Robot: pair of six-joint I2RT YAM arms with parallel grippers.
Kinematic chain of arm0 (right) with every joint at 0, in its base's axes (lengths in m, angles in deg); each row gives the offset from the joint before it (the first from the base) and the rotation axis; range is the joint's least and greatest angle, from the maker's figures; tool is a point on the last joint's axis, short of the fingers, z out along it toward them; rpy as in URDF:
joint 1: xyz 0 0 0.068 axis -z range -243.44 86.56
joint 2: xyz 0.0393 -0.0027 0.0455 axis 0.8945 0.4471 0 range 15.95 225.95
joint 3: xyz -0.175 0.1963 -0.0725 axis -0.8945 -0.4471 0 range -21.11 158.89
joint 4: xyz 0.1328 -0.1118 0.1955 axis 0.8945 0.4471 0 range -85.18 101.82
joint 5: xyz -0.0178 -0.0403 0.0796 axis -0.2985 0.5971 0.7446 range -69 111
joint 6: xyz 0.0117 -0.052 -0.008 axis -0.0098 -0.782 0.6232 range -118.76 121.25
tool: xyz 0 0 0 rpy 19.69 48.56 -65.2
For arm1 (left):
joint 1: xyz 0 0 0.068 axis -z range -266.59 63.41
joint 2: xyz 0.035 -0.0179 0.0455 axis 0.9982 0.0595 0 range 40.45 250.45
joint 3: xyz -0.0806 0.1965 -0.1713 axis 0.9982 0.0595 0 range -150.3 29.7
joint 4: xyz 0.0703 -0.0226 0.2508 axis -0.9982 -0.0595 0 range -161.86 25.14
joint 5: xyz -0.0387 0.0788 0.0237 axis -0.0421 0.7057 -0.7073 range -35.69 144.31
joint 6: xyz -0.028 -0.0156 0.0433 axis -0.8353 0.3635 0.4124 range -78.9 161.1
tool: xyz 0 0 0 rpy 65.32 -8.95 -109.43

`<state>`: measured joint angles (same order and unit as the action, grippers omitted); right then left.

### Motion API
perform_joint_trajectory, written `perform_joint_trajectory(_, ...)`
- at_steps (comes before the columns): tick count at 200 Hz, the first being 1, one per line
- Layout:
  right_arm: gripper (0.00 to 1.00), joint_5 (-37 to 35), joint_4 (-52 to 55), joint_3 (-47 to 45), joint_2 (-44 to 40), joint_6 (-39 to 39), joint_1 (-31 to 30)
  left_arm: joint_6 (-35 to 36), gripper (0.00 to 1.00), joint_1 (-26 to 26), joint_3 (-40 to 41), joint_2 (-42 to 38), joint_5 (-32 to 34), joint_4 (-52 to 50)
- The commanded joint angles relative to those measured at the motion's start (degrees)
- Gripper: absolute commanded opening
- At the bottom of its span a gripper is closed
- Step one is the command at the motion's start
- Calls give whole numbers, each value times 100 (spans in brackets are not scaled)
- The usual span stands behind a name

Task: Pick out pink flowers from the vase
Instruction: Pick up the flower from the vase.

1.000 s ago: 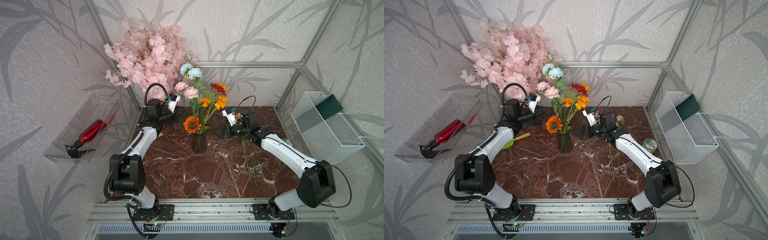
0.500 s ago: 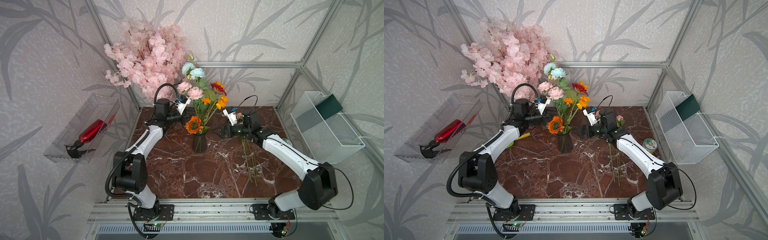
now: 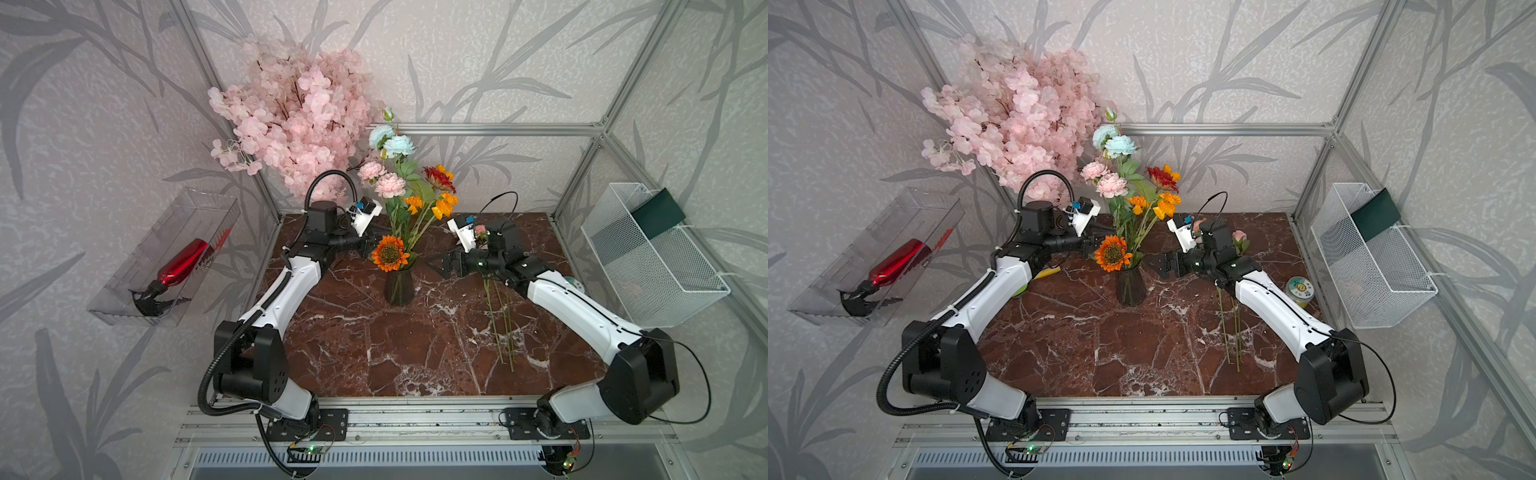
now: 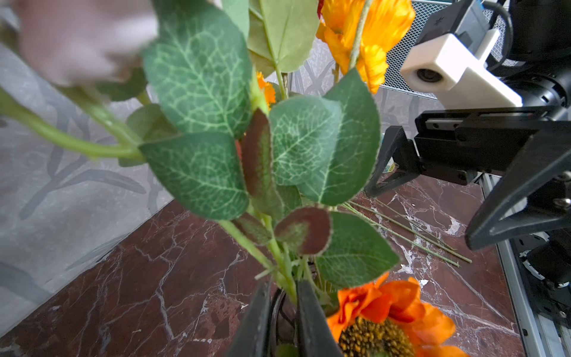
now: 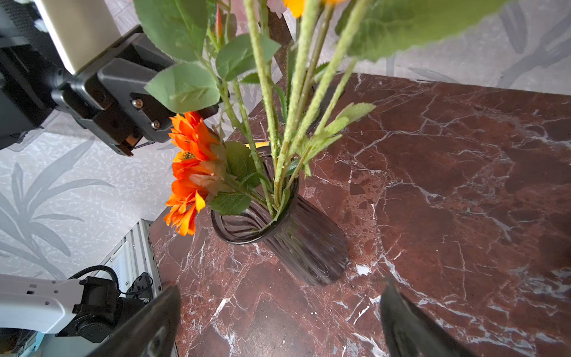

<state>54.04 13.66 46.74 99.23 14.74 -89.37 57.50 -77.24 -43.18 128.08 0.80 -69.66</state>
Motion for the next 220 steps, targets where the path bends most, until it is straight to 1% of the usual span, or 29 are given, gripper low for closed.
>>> perform_joint_trajectory(1,99,27,-102,-32,-159,17,-13,108,18,15,53,-88,-161,-39)
perform_joint_trajectory(37,99,-8,-85,-95,-251,14,-17,-144,19,30,5,24,-287,213)
perform_joint_trajectory(70,99,-34,-62,-138,-311,6,-17,-207,21,59,-115,139,-320,192)
perform_joint_trajectory(97,99,-29,-109,-184,-324,21,-19,-207,23,85,-243,167,-372,-10)
perform_joint_trajectory(122,99,2,-128,-200,-321,23,-17,-255,25,111,-260,217,-378,58)
perform_joint_trajectory(179,99,-61,-41,-203,-392,-51,-20,-322,27,225,-359,355,-315,145)
perform_joint_trajectory(201,99,-59,-23,-184,-393,-69,-19,-348,24,234,-384,409,-298,172)
perform_joint_trajectory(220,99,-69,2,-165,-401,-87,-18,-358,16,243,-409,436,-369,146)
